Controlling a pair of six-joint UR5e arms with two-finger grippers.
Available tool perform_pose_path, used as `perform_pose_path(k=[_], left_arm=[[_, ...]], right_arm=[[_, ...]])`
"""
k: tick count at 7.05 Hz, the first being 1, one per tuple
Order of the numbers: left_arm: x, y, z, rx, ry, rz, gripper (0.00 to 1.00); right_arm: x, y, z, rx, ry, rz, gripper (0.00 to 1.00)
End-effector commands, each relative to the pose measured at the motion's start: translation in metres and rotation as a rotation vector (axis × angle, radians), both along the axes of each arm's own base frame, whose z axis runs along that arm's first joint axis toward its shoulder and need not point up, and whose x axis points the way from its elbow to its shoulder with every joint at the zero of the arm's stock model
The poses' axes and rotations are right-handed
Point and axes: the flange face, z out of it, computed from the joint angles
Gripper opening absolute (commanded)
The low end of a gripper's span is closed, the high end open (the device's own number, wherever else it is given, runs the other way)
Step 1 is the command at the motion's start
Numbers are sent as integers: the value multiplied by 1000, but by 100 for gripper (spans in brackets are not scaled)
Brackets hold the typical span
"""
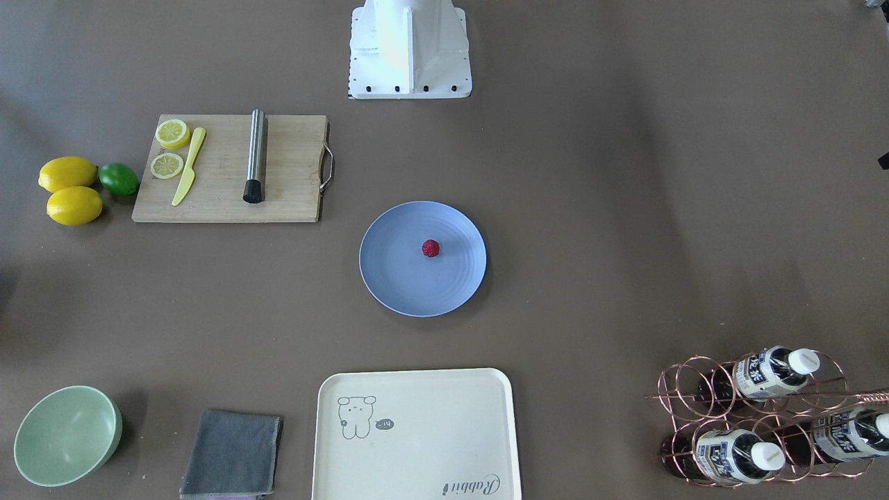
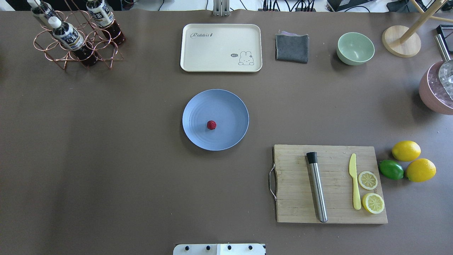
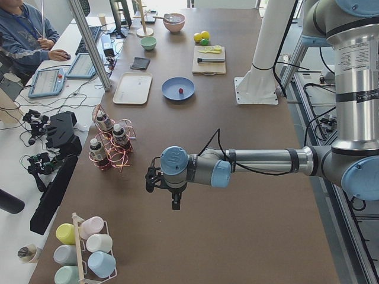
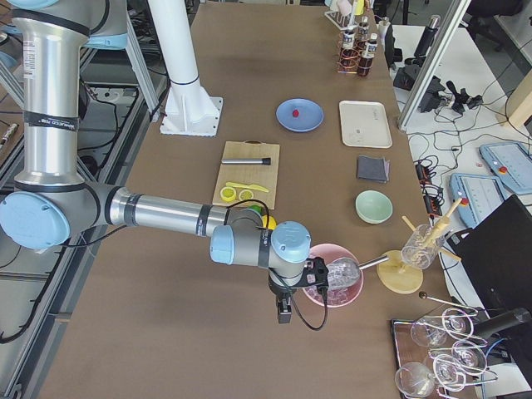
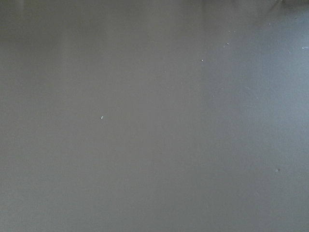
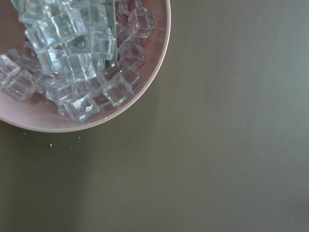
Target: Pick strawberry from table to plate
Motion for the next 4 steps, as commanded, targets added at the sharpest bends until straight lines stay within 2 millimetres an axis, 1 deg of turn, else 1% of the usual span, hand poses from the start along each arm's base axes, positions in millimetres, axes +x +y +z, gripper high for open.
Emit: perform_pose_path(k=[1,2,4], left_arm=[[-2,-2,-3,19,-41,-4,99],[-3,2,3,8,-42,-2,99],[-2,-1,4,1,-42,-5,99]], right_arm=[[-1,1,1,-3,-15,1,100],[-3,1,-1,-3,-40,2,100],[-3,1,-1,-3,-44,2,100]])
